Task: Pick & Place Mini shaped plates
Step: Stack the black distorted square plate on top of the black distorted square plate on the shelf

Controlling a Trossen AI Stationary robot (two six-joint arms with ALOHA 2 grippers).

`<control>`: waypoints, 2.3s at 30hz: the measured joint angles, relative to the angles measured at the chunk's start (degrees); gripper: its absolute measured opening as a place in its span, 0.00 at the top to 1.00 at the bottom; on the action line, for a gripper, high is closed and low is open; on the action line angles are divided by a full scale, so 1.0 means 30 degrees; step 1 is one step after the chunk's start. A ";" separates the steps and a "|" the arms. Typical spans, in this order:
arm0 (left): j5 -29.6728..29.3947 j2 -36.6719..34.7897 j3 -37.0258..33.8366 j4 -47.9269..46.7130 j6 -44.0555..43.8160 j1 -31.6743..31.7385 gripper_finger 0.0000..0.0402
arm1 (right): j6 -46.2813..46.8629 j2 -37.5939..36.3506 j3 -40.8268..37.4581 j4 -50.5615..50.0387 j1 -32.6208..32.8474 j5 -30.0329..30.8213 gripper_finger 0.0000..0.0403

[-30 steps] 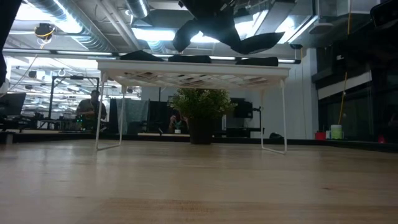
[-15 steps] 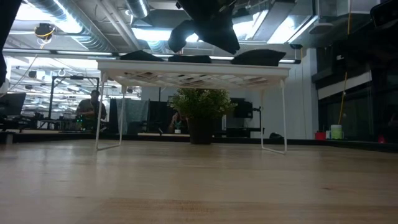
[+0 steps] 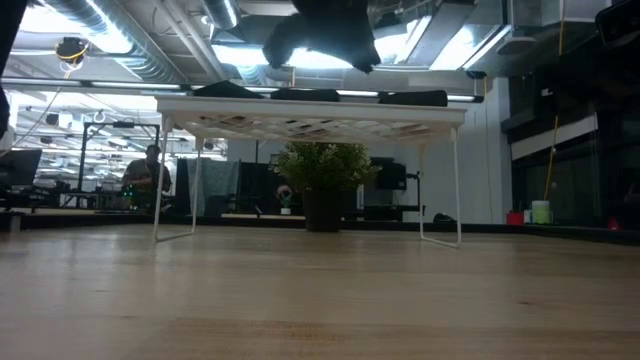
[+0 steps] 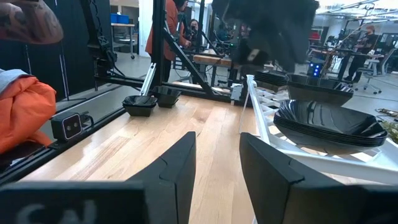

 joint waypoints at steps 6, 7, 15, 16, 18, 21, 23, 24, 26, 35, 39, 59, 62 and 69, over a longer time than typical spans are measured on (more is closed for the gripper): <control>-0.1388 -0.0907 0.0004 -0.1078 -0.2495 -0.0922 0.83 | -0.0004 0.0007 -0.0004 -0.0004 0.0000 -0.0003 0.69; -0.1508 -0.1101 0.0007 -0.1473 -0.3021 -0.1097 0.83 | -0.0004 0.0007 0.0002 -0.0007 0.0001 -0.0007 0.69; -0.1650 -0.2664 0.0000 -0.4641 -0.8303 -0.2722 0.84 | 0.0004 0.0007 0.0002 -0.0003 -0.0001 -0.0007 0.69; -0.1556 -0.2831 0.0000 -0.5177 -0.9142 -0.2972 0.84 | 0.0006 0.0007 0.0001 -0.0005 0.0001 -0.0007 0.69; -0.1212 -0.3143 0.0000 -0.6022 -1.0945 -0.3453 0.84 | 0.0004 0.0007 -0.0004 -0.0007 -0.0004 -0.0007 0.69; -0.0837 -0.3501 0.0000 -0.7415 -1.3395 -0.4224 0.84 | 0.0004 0.0007 0.0000 0.0000 0.0000 -0.0004 0.69; -0.0771 -0.3599 0.0000 -0.8080 -1.4797 -0.4742 0.84 | 0.0004 0.0007 -0.0004 -0.0001 0.0004 -0.0007 0.69; -0.0754 -0.3635 0.0000 -0.8530 -1.5490 -0.5037 0.84 | 0.0004 0.0007 -0.0003 0.0000 -0.0002 -0.0007 0.69; -0.0760 -0.3682 0.0000 -0.9164 -1.6684 -0.5604 0.85 | 0.0004 0.0007 -0.0004 -0.0004 -0.0002 -0.0004 0.69; -0.0720 -0.3687 0.0000 -1.1083 -2.0267 -0.8108 0.85 | 0.0004 0.0007 -0.0001 -0.0002 0.0001 -0.0007 0.69; 0.0490 -0.3687 0.0000 -1.1744 -2.1922 -0.8646 0.86 | 0.0004 0.0007 -0.0003 -0.0001 -0.0003 -0.0003 0.69; -0.0377 -0.3679 0.0000 -1.1874 -3.4994 -1.3831 0.88 | 0.0004 0.0007 0.0003 0.0000 -0.0004 -0.0007 0.69; -0.0346 -0.3679 0.0000 -1.1874 -3.6853 -1.4291 0.87 | 0.0004 0.0007 -0.0003 -0.0006 0.0003 -0.0007 0.69; 0.0279 -0.3555 -0.0001 -1.1880 -3.9448 -1.4922 0.87 | 0.0004 0.0007 -0.0003 0.0000 -0.0004 0.0000 0.69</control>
